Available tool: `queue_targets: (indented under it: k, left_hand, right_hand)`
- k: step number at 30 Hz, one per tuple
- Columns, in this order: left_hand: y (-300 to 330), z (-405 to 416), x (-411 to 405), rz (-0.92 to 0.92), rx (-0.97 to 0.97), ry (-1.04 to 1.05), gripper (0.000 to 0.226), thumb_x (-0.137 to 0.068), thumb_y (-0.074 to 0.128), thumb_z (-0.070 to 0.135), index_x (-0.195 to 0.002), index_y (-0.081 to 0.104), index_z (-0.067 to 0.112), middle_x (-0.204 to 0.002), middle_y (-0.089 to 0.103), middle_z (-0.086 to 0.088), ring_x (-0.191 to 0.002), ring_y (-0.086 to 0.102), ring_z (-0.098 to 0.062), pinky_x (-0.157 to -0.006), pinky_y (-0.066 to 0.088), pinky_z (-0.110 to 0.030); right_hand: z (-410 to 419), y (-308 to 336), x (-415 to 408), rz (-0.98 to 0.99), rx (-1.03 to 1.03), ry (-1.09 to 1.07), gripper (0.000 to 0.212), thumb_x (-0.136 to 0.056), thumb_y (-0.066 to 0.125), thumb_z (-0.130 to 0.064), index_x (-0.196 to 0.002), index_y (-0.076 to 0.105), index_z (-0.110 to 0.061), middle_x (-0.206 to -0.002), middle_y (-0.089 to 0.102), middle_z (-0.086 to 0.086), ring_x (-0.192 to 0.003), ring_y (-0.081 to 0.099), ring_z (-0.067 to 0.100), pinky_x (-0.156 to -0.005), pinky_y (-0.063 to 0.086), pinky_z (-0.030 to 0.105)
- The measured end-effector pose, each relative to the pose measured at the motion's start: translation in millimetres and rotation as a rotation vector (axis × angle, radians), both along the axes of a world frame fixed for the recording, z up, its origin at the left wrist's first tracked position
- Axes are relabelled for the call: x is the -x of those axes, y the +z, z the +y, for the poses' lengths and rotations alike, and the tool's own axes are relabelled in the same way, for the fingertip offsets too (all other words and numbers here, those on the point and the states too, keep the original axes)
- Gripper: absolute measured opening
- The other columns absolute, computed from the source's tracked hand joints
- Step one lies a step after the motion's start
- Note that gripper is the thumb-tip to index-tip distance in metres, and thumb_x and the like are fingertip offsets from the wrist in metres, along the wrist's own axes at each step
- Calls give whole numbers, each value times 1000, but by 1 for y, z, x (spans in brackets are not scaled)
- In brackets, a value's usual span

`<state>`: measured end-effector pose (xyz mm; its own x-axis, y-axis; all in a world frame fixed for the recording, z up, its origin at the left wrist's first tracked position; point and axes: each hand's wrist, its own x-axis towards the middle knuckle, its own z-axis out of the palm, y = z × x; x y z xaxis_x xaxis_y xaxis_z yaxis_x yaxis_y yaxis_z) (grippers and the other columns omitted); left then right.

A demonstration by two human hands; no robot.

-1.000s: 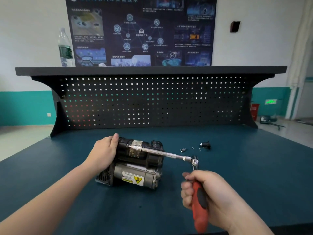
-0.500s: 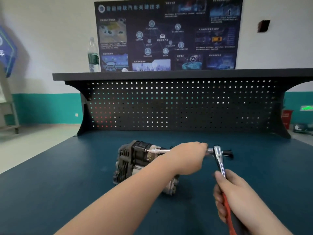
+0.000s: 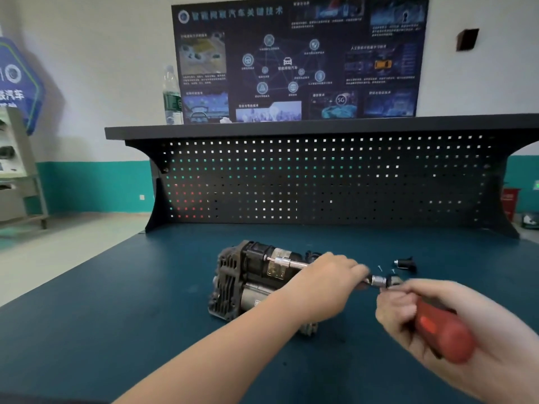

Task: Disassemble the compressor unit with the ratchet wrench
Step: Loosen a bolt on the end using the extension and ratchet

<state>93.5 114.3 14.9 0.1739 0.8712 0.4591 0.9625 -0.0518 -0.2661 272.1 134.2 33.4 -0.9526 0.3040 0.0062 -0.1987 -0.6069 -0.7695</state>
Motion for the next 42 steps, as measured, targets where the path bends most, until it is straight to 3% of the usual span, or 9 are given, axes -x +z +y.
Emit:
queue_targets:
  k: [3,6,14,16,21,27,36,39,42]
  left_hand:
    - [27,1,-1,-248,-97,6,16,-97,42,15,-108,52,8,-100,63,-11,-89,55,-32,-73,37,-38]
    - [48,-2,3,-410,-25,6,12,-100,39,18,-90,45,12,-94,63,-9,-82,56,-28,-70,43,-39]
    - [9,-4,-3,32,-10,-4,15,-83,53,4,-97,55,8,-88,61,-8,-81,56,-30,-66,25,-30]
    - [-11,-9,0,166,64,-11,17,-84,53,8,-101,55,11,-88,59,-3,-85,57,-24,-72,31,-30]
    - [2,-3,2,-18,-51,42,34,-94,45,14,-127,44,7,-107,58,-11,-97,52,-30,-81,34,-37]
    - [35,4,9,-285,-11,65,10,-95,46,12,-101,53,9,-94,64,-8,-84,56,-29,-69,45,-39]
    - [-16,-9,9,99,55,-42,31,-85,49,0,-115,57,4,-94,64,-10,-89,57,-31,-80,36,-35]
    - [-4,-6,8,-37,-34,-37,34,-96,45,12,-129,47,4,-111,61,-14,-100,55,-32,-85,37,-38]
    - [20,-1,9,-256,-104,-5,36,-95,45,8,-132,45,8,-116,61,-13,-104,55,-29,-82,39,-34]
  right_hand:
    - [3,-4,3,-162,-412,-180,20,-84,46,15,-90,46,-4,-44,40,11,-30,37,21,-31,34,26]
    - [3,-13,11,-185,-676,-398,25,-91,36,7,-101,47,-13,-49,45,11,-36,40,26,-42,36,31]
    - [-28,0,28,86,237,-297,42,-65,47,17,-71,44,-25,-51,27,0,-28,31,10,-26,30,18]
    - [-31,16,19,155,425,-267,27,-62,37,13,-60,59,-2,-53,38,4,-36,35,8,-33,35,15]
    - [-17,-7,21,-36,55,-302,21,-83,36,11,-87,50,-5,-49,37,4,-34,33,11,-30,30,20]
    - [-3,-38,25,-19,-287,-486,23,-94,34,11,-100,47,-7,-51,36,8,-32,28,18,-39,31,23]
    - [-20,0,16,93,423,-243,42,-36,60,27,-71,53,4,-54,43,8,-38,37,10,-32,37,18]
    - [-11,-13,17,-108,82,-229,17,-85,43,11,-76,42,-4,-44,35,6,-29,33,12,-27,31,19]
    - [1,-28,18,-145,-267,-417,23,-94,31,9,-96,45,-10,-48,36,7,-32,31,18,-36,31,22]
